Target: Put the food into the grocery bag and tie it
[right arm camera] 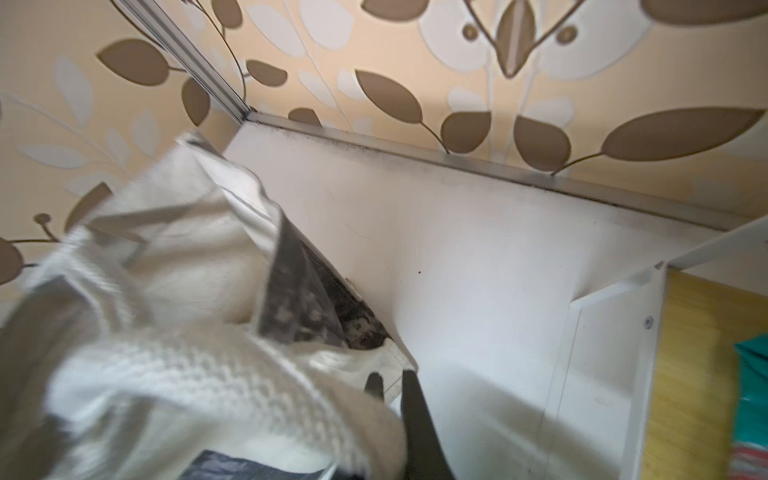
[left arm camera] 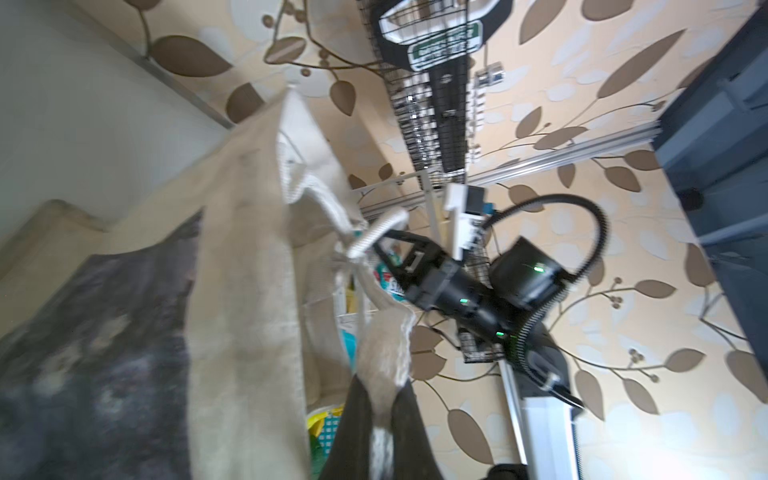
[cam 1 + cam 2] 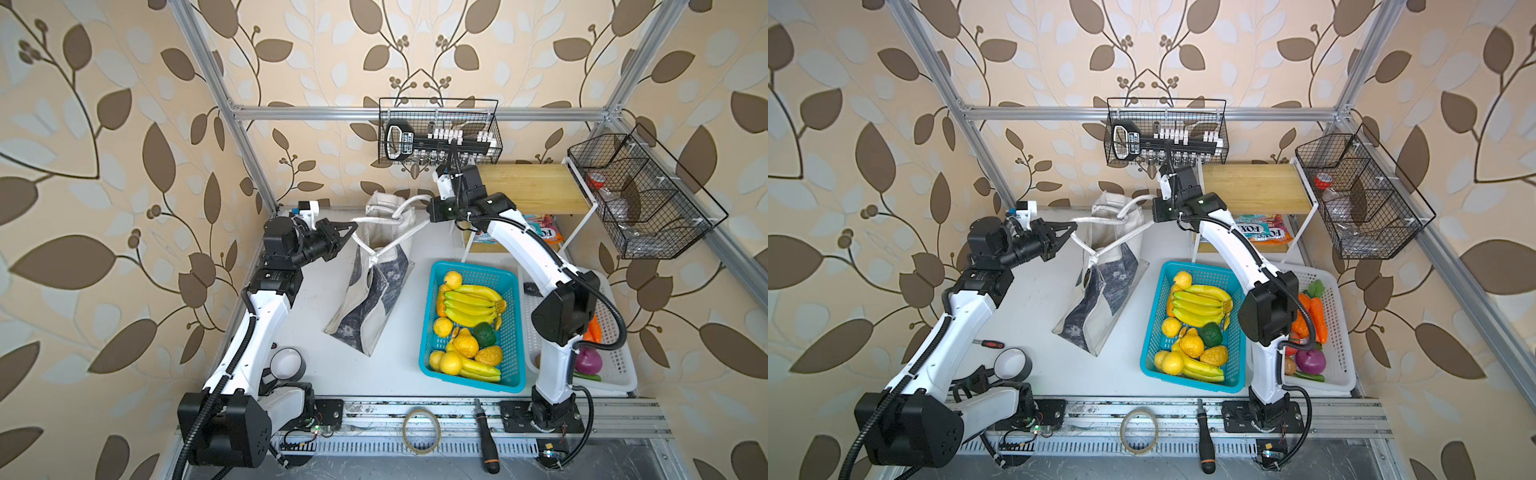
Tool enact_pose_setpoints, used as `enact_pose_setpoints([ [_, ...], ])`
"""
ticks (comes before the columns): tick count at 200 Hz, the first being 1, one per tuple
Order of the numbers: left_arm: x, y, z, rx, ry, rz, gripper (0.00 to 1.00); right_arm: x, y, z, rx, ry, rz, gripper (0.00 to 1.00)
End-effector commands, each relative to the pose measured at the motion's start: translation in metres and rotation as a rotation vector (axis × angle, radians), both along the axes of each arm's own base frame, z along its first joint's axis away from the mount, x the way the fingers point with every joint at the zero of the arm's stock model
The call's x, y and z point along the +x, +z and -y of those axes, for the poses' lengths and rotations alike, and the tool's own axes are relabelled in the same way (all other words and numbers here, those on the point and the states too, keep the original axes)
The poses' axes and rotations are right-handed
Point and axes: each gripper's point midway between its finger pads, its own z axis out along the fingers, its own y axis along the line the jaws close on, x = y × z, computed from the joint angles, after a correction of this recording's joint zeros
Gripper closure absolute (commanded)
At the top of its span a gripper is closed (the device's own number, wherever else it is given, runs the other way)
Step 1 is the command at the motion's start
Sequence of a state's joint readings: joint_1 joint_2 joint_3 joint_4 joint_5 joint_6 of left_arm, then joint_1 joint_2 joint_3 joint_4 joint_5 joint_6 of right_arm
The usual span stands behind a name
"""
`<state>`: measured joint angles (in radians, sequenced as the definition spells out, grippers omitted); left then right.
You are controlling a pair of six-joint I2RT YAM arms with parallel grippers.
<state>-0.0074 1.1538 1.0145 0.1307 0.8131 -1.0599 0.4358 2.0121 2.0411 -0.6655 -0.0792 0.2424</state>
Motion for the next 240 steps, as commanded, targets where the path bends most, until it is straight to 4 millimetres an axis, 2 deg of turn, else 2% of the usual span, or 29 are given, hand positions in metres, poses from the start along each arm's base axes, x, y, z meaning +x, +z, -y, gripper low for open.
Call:
enact_pose_setpoints([
  [1,-0.029,0.105,0.016,-0.132,-0.141,0.325,1.0,0.001,-0.056,0.006,-0.118,-0.03,-0.104,1.0],
  [11,-0.03,0.123,0.016,-0.138,-0.149,0.358,1.0,0.002,-0.068,0.005,-0.126,-0.031,-0.124,1.0],
  [27,-0.028,0.138,0.019,-0.115,-0.169,0.369,1.0,0.005,-0.082,0.005,-0.146,-0.03,-0.146,1.0],
  [40,-0.025,0.135,0.014,-0.096,-0.144,0.367,1.0,0.005,-0.084,0.005,-0.15,-0.028,-0.15,1.0],
  [56,-0.022,0.116,-0.001,-0.07,-0.056,0.344,1.0,0.003,-0.084,0.01,-0.176,-0.034,-0.148,1.0],
  [83,-0.021,0.064,-0.033,-0.066,0.122,0.23,1.0,-0.006,-0.076,0.021,-0.193,-0.046,-0.131,1.0],
  [99,-0.019,0.008,-0.05,-0.035,0.261,0.085,1.0,-0.012,-0.072,0.024,-0.186,-0.048,-0.119,1.0],
  [128,-0.017,-0.065,-0.08,0.083,0.454,-0.065,1.0,-0.023,-0.08,0.017,-0.163,-0.021,-0.121,1.0],
  [138,-0.014,-0.086,-0.084,0.138,0.462,-0.119,1.0,-0.028,-0.084,0.011,-0.155,0.0,-0.128,1.0],
  [151,-0.009,-0.104,-0.083,0.177,0.441,-0.145,1.0,-0.036,-0.09,0.006,-0.154,0.025,-0.142,1.0],
  [173,0.003,-0.137,-0.069,0.162,0.353,-0.226,1.0,-0.051,-0.095,-0.011,-0.112,0.078,-0.131,1.0],
  [192,0.011,-0.139,-0.055,0.1,0.277,-0.206,1.0,-0.06,-0.086,-0.022,-0.094,0.107,-0.113,1.0],
  [221,0.011,-0.119,-0.053,0.148,0.286,-0.158,1.0,-0.066,-0.062,-0.032,-0.038,0.131,-0.068,0.93],
  [240,0.007,-0.102,-0.052,0.153,0.278,-0.121,0.94,-0.069,-0.046,-0.035,-0.01,0.144,-0.036,0.92],
])
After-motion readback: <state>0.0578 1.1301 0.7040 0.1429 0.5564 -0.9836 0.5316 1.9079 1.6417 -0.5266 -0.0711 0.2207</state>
